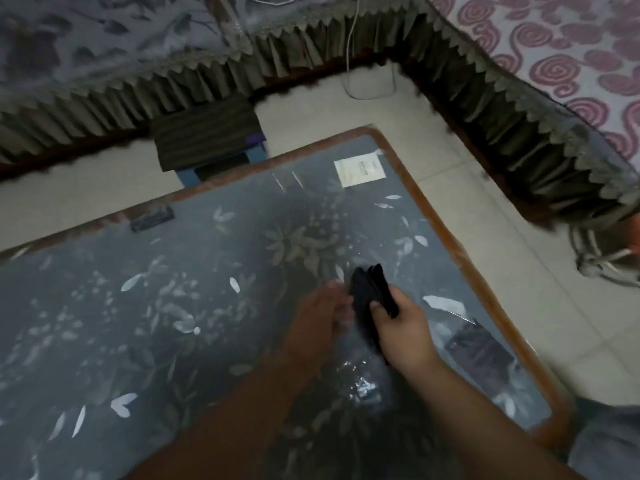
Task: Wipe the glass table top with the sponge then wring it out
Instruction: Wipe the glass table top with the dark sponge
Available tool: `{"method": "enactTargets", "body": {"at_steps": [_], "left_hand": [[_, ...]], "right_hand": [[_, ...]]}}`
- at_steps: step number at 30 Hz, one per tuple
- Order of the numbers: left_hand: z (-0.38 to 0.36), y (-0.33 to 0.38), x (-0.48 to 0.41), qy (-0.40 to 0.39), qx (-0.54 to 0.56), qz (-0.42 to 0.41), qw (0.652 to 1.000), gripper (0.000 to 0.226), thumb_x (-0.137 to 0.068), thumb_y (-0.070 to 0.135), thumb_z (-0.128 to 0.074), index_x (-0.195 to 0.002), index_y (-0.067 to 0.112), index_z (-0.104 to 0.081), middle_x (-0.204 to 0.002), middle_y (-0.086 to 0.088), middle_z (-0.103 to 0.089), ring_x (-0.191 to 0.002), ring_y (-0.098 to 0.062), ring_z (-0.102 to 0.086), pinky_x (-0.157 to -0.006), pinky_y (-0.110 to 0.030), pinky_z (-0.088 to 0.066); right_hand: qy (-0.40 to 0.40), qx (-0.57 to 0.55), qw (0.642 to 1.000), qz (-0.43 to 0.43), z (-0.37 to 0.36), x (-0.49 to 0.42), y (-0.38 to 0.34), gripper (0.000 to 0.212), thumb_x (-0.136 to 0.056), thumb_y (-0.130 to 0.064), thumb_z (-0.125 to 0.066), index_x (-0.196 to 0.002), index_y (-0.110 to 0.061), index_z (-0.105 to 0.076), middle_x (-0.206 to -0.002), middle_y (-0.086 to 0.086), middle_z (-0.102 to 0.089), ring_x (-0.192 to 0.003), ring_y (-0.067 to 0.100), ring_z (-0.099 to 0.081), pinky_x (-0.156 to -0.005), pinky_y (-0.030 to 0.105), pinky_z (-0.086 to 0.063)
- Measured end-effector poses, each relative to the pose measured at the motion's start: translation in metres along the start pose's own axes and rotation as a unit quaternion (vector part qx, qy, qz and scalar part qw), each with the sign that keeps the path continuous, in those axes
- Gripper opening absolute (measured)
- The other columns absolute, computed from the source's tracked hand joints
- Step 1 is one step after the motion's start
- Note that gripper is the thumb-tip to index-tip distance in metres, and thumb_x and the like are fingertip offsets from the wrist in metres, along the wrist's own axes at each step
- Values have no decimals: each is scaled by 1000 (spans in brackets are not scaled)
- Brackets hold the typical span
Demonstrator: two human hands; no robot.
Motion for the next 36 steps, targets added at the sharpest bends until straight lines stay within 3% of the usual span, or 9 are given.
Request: {"method": "enactTargets", "body": {"at_steps": [5, 7, 10, 15, 19, 25, 30, 34, 36], "left_hand": [[73, 34, -70, 138, -393, -228, 880, 27, -90, 39, -51, -112, 27, -63, -119, -4, -64, -112, -26, -59, -99, -42, -46], [94, 44, -104, 176, -514, -234, 807, 52, -91, 46, -43, -129, 14, -58, -139, -16, -53, -130, -37, -47, -110, -51, -36], [114, 54, -139, 202, -591, -183, 759, 63, -97, 54, -30, -148, 18, -40, -160, -15, -27, -150, -34, -18, -122, -55, -10], [116, 39, -163, 220, -632, -152, 727, 71, -96, 64, -12, -157, 30, -15, -168, -7, -1, -153, -27, 8, -122, -54, 4], [115, 37, -163, 239, -629, -162, 722, 71, -97, 65, -13, -158, 29, -16, -168, -7, -2, -154, -27, 7, -122, -54, 2], [114, 35, -165, 241, -635, -165, 716, 72, -97, 65, -14, -158, 28, -17, -167, -8, -3, -154, -26, 6, -122, -54, -1], [113, 36, -164, 244, -639, -160, 712, 71, -97, 64, -19, -158, 26, -18, -167, -9, -4, -154, -27, 6, -122, -54, -3], [114, 35, -164, 242, -637, -159, 715, 72, -97, 63, -21, -158, 25, -19, -167, -9, -4, -154, -27, 6, -122, -55, -4], [114, 35, -165, 243, -636, -159, 715, 71, -97, 63, -22, -158, 25, -19, -167, -10, -5, -154, -28, 6, -122, -55, -4]], "right_hand": [[7, 71, 995, 71, -3, -76, -49, 35, -102, -24, -51, -137, -29, -58, -109, -4, -69, -101, 18, -65, -80, 24, -46], [13, 130, 983, 129, -4, -114, -67, 42, -103, -26, -49, -145, -33, -49, -118, -3, -64, -108, 18, -60, -93, 30, -47], [46, 252, 944, 210, -7, -182, -87, 47, -103, -26, -47, -151, -26, -44, -139, 8, -55, -128, 29, -48, -111, 35, -36], [3, 511, 834, 207, -40, -237, -76, 57, -103, -52, -31, -157, -38, -25, -168, 4, -14, -147, 34, -18, -117, 48, -17], [-47, 563, 779, 273, -47, -248, -70, 58, -103, -58, -16, -158, -43, -6, -170, 2, 3, -154, 36, -1, -123, 52, -1], [23, 491, 857, 157, -50, -311, -110, 57, -104, -49, -16, -160, -37, -9, -170, 3, 5, -155, 36, 2, -124, 54, -4], [-162, 547, 726, 384, -97, -245, -93, 56, -103, -46, -20, -158, -38, -16, -169, 1, -7, -154, 35, -6, -124, 54, -7], [1, 527, 826, 199, -51, -341, -121, 59, -102, -45, -19, -159, -38, -10, -170, 2, 1, -155, 36, -2, -125, 54, -3], [26, 519, 833, 189, -64, -334, -126, 59, -102, -45, -21, -160, -36, -12, -170, 4, -2, -154, 37, -3, -124, 54, -7]]}}
Point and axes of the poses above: each hand's wrist, its own x-axis away from the middle knuckle, its own z-axis out of the back of the hand, y = z × x, the point moved 5 cm from there along -x, towards the middle knuckle
